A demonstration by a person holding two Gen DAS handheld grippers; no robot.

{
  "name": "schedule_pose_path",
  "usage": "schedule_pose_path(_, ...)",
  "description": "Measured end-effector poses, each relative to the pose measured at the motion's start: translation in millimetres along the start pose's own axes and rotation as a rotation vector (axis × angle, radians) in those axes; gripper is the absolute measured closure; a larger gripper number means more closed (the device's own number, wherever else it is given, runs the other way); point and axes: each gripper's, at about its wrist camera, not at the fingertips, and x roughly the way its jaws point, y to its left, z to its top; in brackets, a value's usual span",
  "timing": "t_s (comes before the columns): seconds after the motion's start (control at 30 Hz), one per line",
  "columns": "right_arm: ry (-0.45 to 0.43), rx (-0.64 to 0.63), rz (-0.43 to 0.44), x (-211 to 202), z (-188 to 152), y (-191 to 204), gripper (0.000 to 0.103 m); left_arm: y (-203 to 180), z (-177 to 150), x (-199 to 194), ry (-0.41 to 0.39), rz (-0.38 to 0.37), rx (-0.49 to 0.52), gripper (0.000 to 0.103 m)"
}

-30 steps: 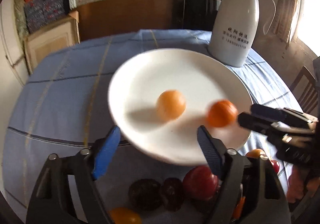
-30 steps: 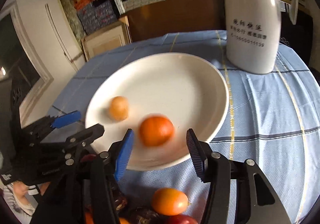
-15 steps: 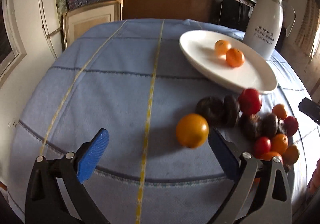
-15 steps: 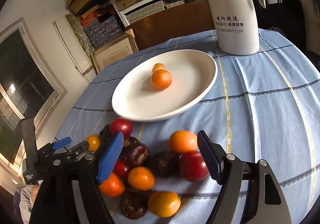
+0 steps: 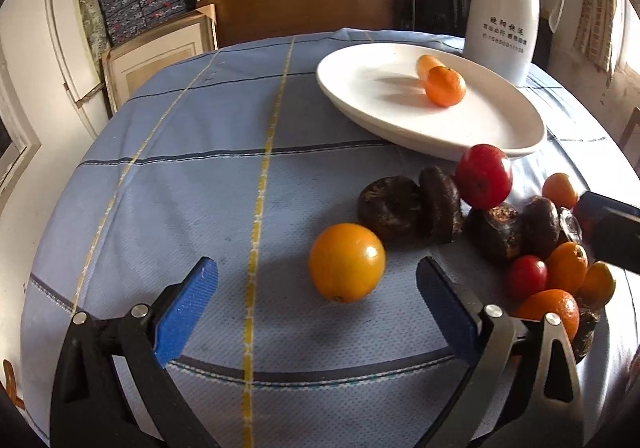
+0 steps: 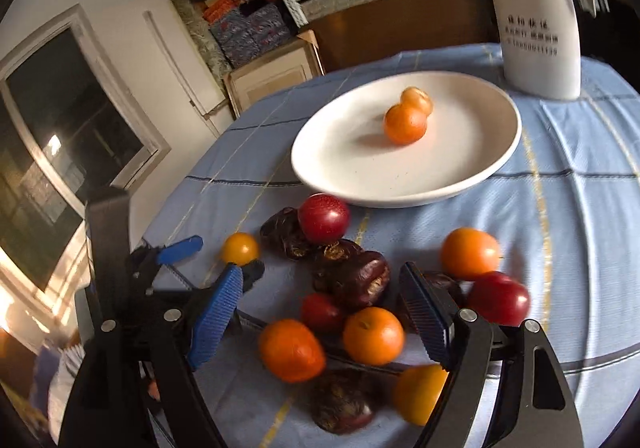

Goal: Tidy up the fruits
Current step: 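Carry a red plum in the right tool while the left carries a tangerine to the plate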

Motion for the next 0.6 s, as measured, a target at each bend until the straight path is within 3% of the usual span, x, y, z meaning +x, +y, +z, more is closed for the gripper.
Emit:
schedule_pose_path(0.13, 0.036, 0.028, 0.015, 19, 13, 8, 0.030, -3, 0, 0, -0.005, -0.030, 0.019, 0.008)
schedule_pose_path(0.27, 0.059, 0.045, -0.030, 37, 26, 11, 0.033, -6, -1, 8, 0.039, -0.087, 0.033, 0.041)
schedule_pose_path(0.37, 0.078, 0.084, -0.006, 48, 31, 8, 0.052, -6, -1, 9, 0.041, -0.131, 0.027, 0.050)
schedule_pose_path(0.6, 0.086, 0.092, 0.012, 58, 27, -1, 0.068, -2, -1, 8, 0.031, -0.160, 0.014, 0.066)
